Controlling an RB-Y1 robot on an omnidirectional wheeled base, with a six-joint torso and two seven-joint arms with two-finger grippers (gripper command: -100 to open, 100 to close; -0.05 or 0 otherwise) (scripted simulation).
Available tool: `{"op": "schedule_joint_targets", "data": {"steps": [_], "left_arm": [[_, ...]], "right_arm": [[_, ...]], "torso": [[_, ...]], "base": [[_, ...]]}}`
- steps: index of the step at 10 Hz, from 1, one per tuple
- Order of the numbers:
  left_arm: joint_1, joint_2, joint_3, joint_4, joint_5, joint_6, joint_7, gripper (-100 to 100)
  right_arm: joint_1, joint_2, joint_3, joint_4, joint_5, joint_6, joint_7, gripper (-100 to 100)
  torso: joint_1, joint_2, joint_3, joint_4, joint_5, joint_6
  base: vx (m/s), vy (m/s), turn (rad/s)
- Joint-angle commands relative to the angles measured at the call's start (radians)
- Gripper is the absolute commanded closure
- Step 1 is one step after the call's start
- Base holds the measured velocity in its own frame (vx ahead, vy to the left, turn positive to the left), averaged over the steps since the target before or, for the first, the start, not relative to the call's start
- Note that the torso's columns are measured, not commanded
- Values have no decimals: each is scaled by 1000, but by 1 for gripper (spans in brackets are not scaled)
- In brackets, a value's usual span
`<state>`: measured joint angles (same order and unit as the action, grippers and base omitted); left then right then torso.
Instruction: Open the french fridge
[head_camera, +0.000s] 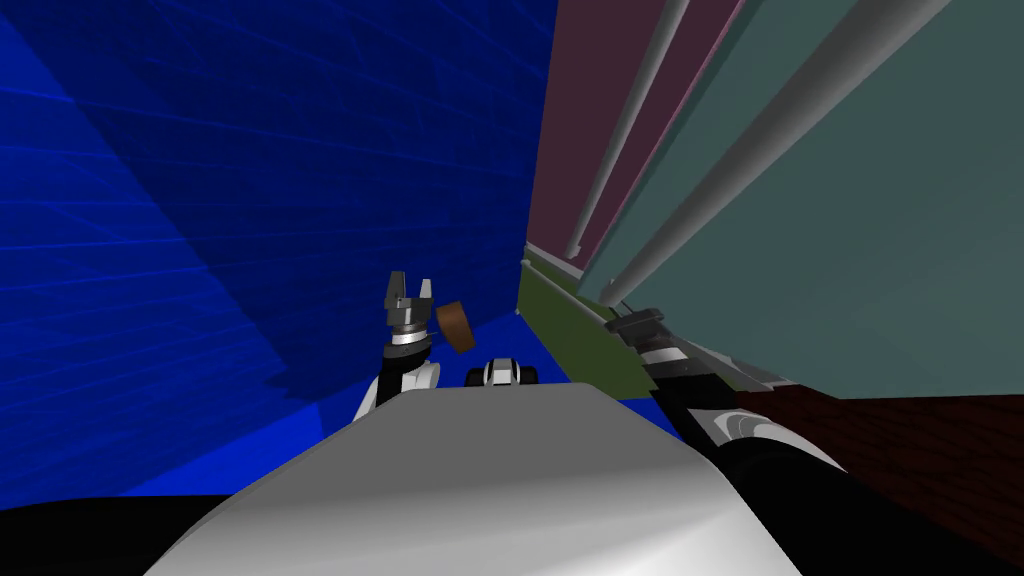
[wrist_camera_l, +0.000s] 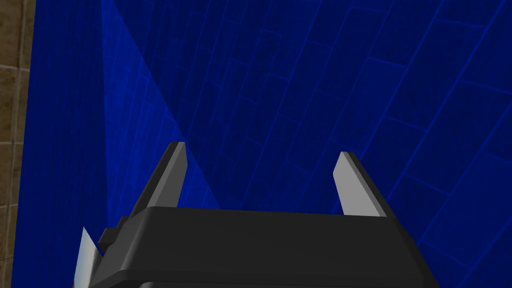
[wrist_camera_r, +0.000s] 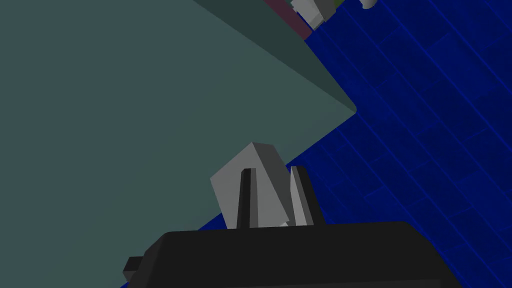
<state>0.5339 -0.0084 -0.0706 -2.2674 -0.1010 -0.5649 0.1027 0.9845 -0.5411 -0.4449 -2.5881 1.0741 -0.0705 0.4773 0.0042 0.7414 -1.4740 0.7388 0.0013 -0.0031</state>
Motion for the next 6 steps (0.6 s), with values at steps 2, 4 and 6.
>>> {"op": "schedule_joint_targets", "data": {"steps": [2, 4, 6], "left_arm": [[0, 0, 0, 0, 0, 0, 0, 0], [0, 0, 0, 0, 0, 0, 0, 0], [0, 0, 0, 0, 0, 0, 0, 0]], "right_arm": [[-28, -55, 12, 9, 8, 20, -29, 100], [-51, -92, 20, 21, 15, 33, -48, 100], [-74, -129, 28, 32, 22, 47, -67, 100]], "torso": [[3, 0, 0, 1, 2, 5], [-1, 2, 1, 3, 1, 2], [1, -1, -2, 3, 4, 1]], "base": [[-240, -54, 140], [-271, -46, 291], [-311, -82, 328]]}}
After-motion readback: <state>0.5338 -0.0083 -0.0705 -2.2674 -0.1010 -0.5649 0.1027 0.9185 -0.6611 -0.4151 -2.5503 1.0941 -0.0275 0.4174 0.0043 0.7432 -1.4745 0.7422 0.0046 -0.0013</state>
